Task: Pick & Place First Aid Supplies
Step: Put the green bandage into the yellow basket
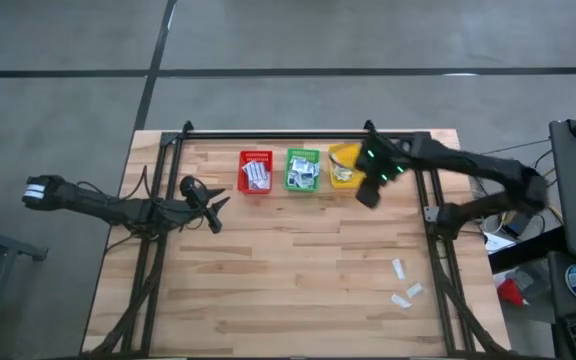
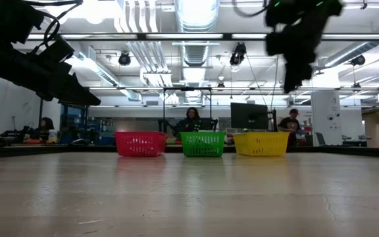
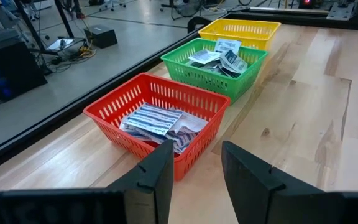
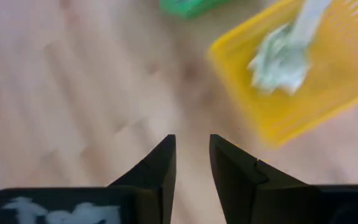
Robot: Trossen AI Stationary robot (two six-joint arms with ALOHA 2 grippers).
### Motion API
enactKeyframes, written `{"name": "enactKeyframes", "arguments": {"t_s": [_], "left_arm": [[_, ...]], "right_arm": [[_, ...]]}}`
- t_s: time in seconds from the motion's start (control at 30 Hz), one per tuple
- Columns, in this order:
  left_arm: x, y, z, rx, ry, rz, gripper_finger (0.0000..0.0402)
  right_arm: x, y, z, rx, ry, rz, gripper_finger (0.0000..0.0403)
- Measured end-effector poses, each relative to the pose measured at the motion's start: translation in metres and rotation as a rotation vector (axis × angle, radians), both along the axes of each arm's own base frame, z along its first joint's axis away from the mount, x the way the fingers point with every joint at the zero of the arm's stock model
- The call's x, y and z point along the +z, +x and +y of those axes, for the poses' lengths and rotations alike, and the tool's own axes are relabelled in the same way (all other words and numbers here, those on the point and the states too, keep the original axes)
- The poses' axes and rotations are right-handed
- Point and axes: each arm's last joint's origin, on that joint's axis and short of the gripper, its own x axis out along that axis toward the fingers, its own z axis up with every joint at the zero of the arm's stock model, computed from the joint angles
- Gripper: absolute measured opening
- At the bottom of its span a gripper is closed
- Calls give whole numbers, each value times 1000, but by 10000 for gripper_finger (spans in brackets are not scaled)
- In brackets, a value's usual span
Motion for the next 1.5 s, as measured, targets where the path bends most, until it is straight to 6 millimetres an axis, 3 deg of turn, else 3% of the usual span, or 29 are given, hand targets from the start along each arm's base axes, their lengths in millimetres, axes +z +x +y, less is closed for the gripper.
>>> {"name": "enactKeyframes", "arguments": {"t_s": [0.23, 0.37, 0.5, 0.8, 1.5], "left_arm": [[0, 0, 0, -2, 6, 5, 133], [0, 0, 0, -2, 7, 6, 133], [0, 0, 0, -1, 4, 3, 133], [0, 0, 0, 2, -6, -3, 133], [0, 0, 0, 1, -5, 1, 133]], "right_arm": [[-4, -58, 63, -183, 186, -74, 75], [-15, -80, 81, -266, 280, -95, 82], [-29, -91, 91, -257, 341, -63, 98], [-51, -93, 106, -157, 428, 133, 110], [-82, -68, 153, -362, 424, 490, 100]]}}
